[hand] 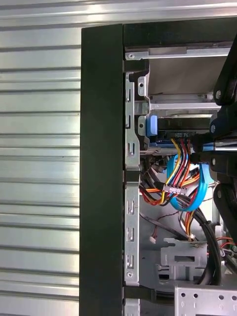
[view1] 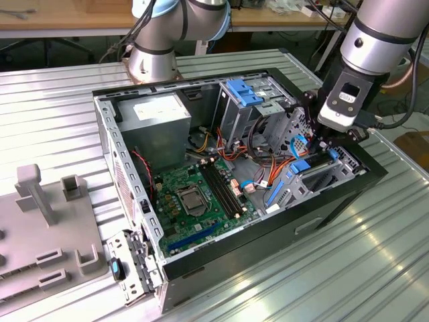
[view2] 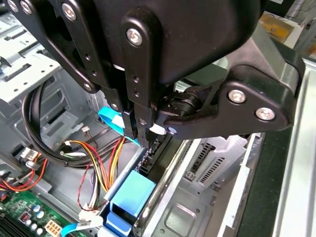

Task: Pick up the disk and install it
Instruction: 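Insert the second disk wire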

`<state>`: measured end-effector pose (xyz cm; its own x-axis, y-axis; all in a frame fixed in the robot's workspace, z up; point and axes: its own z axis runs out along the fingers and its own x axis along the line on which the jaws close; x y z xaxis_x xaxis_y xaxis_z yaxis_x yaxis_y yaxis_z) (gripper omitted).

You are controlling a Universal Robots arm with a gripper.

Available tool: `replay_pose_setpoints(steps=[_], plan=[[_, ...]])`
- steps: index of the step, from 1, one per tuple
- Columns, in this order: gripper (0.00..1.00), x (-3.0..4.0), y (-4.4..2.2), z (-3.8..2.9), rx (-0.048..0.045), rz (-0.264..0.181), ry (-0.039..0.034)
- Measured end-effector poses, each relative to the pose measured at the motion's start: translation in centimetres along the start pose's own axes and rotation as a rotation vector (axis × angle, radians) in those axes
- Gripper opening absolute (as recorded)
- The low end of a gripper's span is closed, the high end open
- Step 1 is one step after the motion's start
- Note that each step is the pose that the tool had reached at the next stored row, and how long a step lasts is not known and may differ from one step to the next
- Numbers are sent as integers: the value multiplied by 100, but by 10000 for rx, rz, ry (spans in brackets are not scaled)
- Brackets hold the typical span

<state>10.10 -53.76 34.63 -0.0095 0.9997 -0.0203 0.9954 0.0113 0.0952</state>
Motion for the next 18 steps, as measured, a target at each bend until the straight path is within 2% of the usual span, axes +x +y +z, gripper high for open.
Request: replay_pose_setpoints(steps=[2, 3, 4, 6, 7, 8, 18], plan=[[16, -8, 1, -5, -1, 22, 182], [16, -14, 1, -9, -3, 40, 334], [16, -24, 4, -12, -4, 51, 412], [16, -53, 10, -11, -3, 62, 419], [16, -102, 18, -9, -4, 75, 425], [16, -115, 19, -9, -3, 77, 427], [16, -143, -1, -10, -3, 78, 429]])
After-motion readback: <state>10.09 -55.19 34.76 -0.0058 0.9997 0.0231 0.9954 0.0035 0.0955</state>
